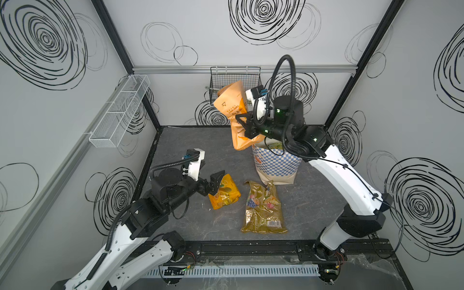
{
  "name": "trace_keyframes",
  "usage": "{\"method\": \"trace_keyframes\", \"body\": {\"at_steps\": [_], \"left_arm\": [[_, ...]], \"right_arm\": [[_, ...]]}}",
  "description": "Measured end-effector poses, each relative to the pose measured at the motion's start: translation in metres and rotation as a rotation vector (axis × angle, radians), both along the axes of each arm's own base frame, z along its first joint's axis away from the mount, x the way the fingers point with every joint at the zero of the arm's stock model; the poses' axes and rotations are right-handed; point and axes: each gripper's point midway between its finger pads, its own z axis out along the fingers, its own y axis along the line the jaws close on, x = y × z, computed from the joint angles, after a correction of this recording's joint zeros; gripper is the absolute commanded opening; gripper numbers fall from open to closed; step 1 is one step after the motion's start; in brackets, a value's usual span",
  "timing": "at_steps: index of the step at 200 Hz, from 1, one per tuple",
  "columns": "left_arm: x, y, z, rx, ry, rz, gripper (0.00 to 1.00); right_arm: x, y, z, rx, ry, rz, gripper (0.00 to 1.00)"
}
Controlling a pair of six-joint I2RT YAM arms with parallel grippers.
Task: Take the snacks out of the paper bag
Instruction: 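Carry the tan pouch toward the left gripper and lower it onto the table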
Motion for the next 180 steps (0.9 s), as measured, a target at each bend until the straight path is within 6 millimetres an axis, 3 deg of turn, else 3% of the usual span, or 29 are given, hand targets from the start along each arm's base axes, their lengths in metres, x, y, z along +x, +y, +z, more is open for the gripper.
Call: {"method": "trace_keyframes", "body": {"at_steps": [41, 87, 125, 180], "left_arm": [[-0.019, 0.026, -0.019, -0.008, 0.105, 0.074, 0.96], [-0.030, 0.037, -0.050, -0.006, 0.205, 0.115, 0.96], [-0.034, 0.039, -0.067, -0.014, 0.251, 0.129, 0.96], [-0.036, 0.028, -0.078, -0.032, 0.294, 0.083, 0.96]], "right_arm": [[0.007, 0.065, -0.088, -0.133, 0.118, 0.070, 0.00], [0.033, 0.099, -0.192, -0.258, 0.243, 0.090, 0.00], [0.061, 0.101, -0.275, -0.357, 0.342, 0.058, 0.00], [0.104, 0.071, -0.385, -0.565, 0.389, -0.125, 0.00]]}}
